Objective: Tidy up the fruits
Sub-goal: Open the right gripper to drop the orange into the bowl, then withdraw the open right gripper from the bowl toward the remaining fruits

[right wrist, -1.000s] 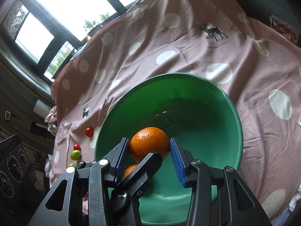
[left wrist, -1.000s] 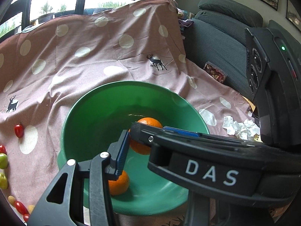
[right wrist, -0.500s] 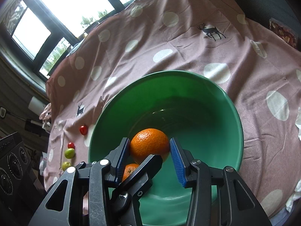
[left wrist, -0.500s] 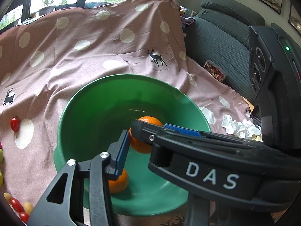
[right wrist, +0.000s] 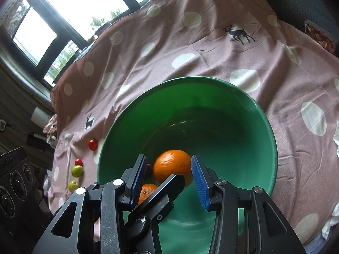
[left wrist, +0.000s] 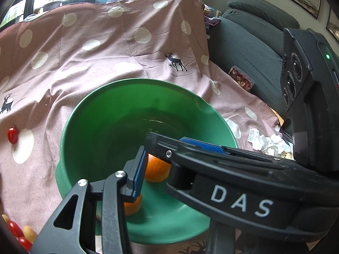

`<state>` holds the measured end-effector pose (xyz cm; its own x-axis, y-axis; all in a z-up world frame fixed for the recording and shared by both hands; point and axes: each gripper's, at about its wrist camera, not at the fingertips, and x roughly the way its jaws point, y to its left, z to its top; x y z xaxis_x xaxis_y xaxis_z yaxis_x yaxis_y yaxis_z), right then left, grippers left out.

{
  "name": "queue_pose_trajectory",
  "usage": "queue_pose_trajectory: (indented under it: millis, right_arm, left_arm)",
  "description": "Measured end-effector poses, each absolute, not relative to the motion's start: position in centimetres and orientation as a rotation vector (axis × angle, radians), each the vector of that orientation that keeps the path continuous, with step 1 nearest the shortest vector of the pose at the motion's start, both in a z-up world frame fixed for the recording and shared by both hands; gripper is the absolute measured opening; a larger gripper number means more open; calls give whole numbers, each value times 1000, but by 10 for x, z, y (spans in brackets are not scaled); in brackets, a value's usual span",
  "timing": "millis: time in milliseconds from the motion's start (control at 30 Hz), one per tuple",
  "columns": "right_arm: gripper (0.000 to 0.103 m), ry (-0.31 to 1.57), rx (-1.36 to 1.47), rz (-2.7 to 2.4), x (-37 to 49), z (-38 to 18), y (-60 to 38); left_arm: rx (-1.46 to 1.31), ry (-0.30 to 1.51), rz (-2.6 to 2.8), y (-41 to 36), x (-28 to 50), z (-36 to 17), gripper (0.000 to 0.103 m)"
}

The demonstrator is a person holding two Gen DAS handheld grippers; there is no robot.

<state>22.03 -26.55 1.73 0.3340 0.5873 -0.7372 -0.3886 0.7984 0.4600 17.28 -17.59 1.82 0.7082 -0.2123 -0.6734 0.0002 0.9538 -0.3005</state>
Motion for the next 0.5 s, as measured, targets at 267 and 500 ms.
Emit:
queue_pose_trajectory:
  millis: [267,500]
  right_arm:
    - [45,1054,184,616,220,16,-263]
    - [45,1041,198,621,218,20,-263]
  left_arm:
    - [-297,789,-116,-175,174,16,35]
    - [-306,773,-112,-173,170,19,37]
